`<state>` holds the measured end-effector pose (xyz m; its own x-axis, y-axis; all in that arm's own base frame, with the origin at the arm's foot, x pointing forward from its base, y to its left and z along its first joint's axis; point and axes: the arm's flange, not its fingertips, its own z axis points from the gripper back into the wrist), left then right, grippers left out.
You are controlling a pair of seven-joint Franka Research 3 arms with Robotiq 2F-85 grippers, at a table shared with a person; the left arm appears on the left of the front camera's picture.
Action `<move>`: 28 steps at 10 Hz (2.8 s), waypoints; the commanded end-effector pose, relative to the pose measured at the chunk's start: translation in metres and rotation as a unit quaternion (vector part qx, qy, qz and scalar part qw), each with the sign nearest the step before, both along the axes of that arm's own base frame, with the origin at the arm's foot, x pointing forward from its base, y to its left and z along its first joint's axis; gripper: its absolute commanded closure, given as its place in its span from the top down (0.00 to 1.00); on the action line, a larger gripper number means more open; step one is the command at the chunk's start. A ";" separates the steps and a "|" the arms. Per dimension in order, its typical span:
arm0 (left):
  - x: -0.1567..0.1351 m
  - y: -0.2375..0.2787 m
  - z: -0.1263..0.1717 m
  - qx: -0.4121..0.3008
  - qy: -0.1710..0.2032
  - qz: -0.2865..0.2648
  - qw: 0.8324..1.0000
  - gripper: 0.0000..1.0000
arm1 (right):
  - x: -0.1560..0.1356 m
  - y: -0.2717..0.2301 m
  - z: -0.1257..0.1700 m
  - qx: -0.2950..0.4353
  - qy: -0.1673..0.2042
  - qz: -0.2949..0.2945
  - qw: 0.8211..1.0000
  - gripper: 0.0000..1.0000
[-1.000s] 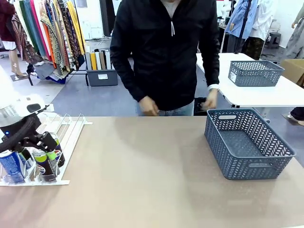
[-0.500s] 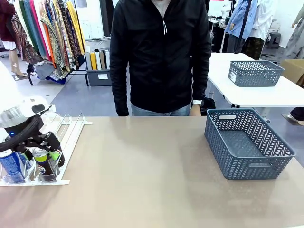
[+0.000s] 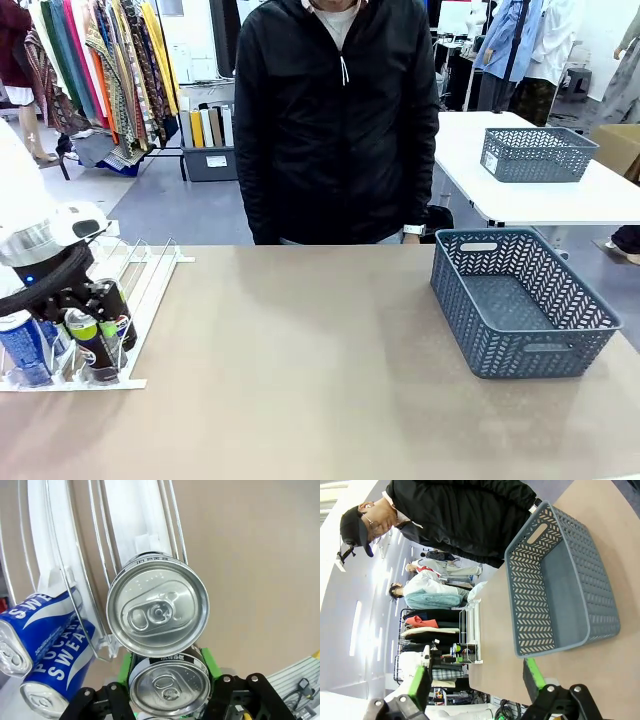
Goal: Retrieve and store the cans from the dispenser.
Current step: Pick up one can from the Automatic Can Dispenser and place it in the middle of the table.
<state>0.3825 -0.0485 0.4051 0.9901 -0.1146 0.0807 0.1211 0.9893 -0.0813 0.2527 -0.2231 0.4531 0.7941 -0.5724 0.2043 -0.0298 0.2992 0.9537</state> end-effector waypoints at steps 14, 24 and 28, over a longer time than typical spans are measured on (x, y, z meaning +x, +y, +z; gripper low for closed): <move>-0.041 0.043 0.240 -0.003 -0.131 0.014 0.991 0.00 | 0.000 -0.001 0.004 0.007 -0.004 -0.001 1.000 1.00; 0.010 -0.212 0.177 -0.047 -0.071 -0.217 0.972 0.00 | 0.000 -0.001 0.004 0.007 -0.004 -0.001 1.000 1.00; 0.018 -0.319 0.103 -0.018 -0.062 -0.298 0.952 0.00 | 0.000 -0.001 0.004 0.007 -0.004 -0.001 1.000 1.00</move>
<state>0.3886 -0.3627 0.5034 0.7283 -0.6511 0.2136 0.6779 0.7302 -0.0851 0.2529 -0.2231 0.4535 0.7943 -0.5719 0.2050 -0.0294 0.3009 0.9532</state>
